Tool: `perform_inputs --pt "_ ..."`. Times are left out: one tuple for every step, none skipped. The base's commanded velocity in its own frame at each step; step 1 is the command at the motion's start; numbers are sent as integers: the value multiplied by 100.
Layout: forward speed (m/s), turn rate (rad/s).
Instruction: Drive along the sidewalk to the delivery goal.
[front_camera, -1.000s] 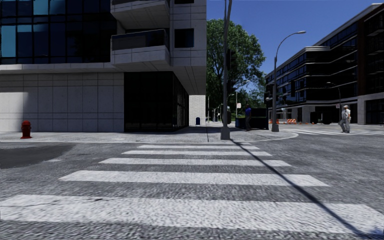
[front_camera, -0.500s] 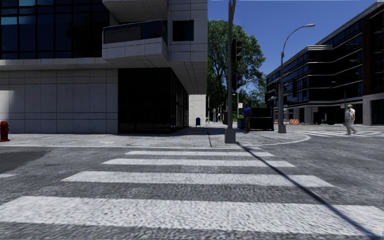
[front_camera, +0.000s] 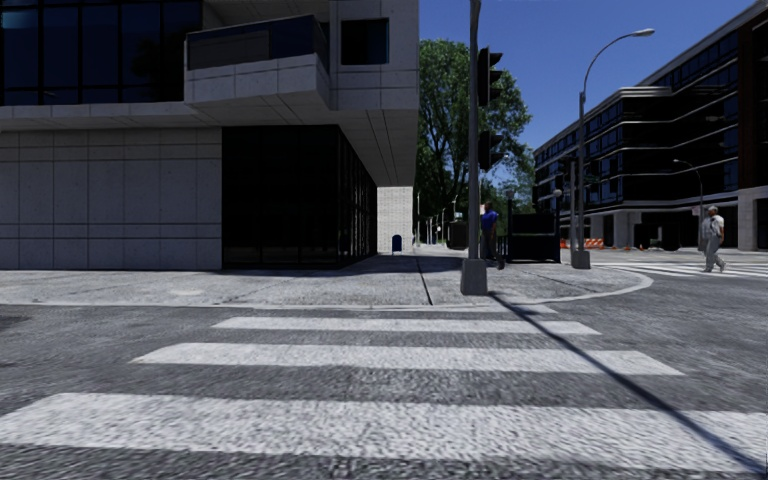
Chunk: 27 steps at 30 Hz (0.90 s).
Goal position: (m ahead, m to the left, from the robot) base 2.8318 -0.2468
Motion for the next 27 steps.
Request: perform_inputs --pt "200 0" --pt "200 0" --pt "200 0" --pt "200 0" --pt "200 0" --pt "200 0" --pt "200 0" --pt "200 0" --pt "200 0" --pt "200 0" --pt "200 0" --pt "200 0" --pt "200 0" --pt "200 0" --pt "200 -18" --pt "200 -28" --pt "200 -28" --pt "200 -31" --pt "200 -32" --pt "200 -32" --pt "200 -32" --pt "200 -32" --pt "200 -32" --pt "200 -32" --pt "200 -28" --pt "200 -27" --pt "200 -27"
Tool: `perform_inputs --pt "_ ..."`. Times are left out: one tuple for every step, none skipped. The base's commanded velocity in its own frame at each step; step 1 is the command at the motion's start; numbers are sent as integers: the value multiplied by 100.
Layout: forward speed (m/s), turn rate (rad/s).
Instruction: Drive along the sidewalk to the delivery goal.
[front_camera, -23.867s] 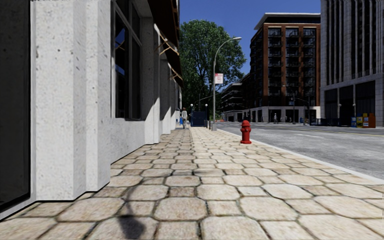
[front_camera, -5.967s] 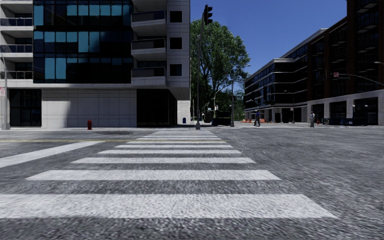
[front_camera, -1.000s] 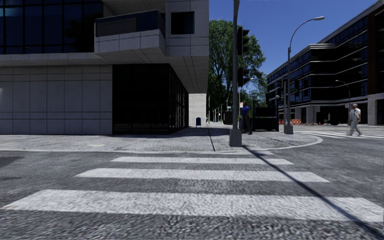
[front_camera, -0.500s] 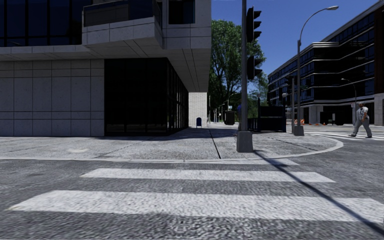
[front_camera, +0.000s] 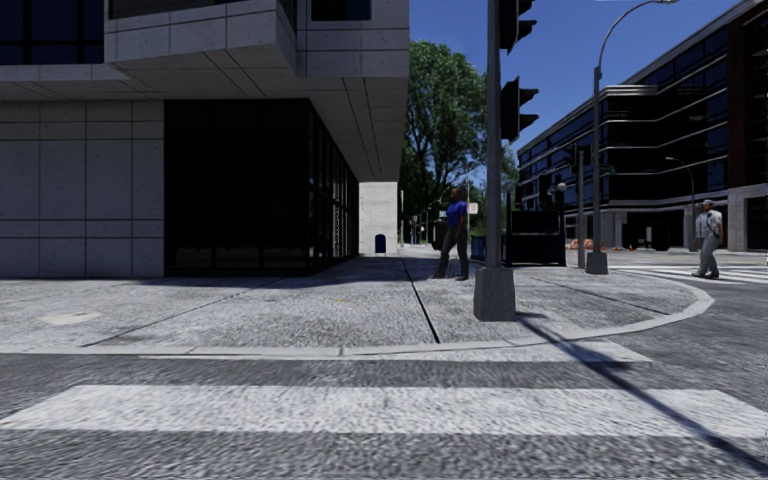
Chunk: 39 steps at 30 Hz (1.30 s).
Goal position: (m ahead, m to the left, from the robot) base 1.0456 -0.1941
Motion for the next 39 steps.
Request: perform_inputs --pt "200 -13" --pt "200 0" --pt "200 0" --pt "200 0" --pt "200 0" --pt "200 0" --pt "198 0" --pt "198 0" --pt "177 0" --pt "148 0" --pt "148 0" --pt "116 0" --pt "80 0" --pt "54 0" --pt "54 0" --pt "26 0" --pt "0 0" --pt "0 0" --pt "0 0" --pt "0 0" --pt "0 0" --pt "0 0" --pt "0 0" --pt "0 0" --pt "0 0" --pt "0 0" --pt "0 0" --pt "0 0" --pt "0 0" --pt "0 0" --pt "0 0" --pt "0 0" --pt "0 0" --pt "0 0" --pt "0 0" --pt "0 0" --pt "0 0" --pt "0 0" --pt "0 0"
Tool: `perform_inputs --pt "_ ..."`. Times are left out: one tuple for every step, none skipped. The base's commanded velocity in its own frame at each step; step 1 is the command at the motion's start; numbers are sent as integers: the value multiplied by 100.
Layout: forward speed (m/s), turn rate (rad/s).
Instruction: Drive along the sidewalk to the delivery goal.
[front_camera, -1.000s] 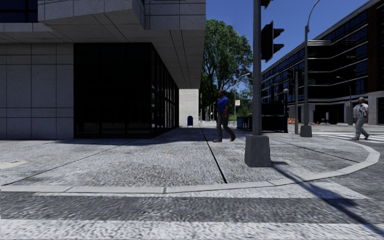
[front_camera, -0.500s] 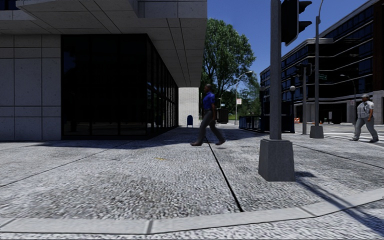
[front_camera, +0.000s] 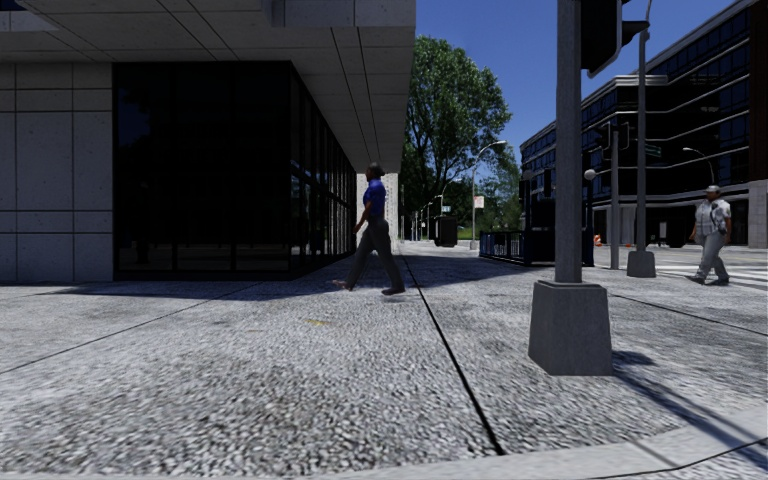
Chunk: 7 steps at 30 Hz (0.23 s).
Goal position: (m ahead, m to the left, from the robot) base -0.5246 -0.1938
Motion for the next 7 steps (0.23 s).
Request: perform_inputs --pt "0 0" --pt "0 0" --pt "0 0" --pt "0 0" --pt "0 0" --pt "0 0" --pt "0 0"
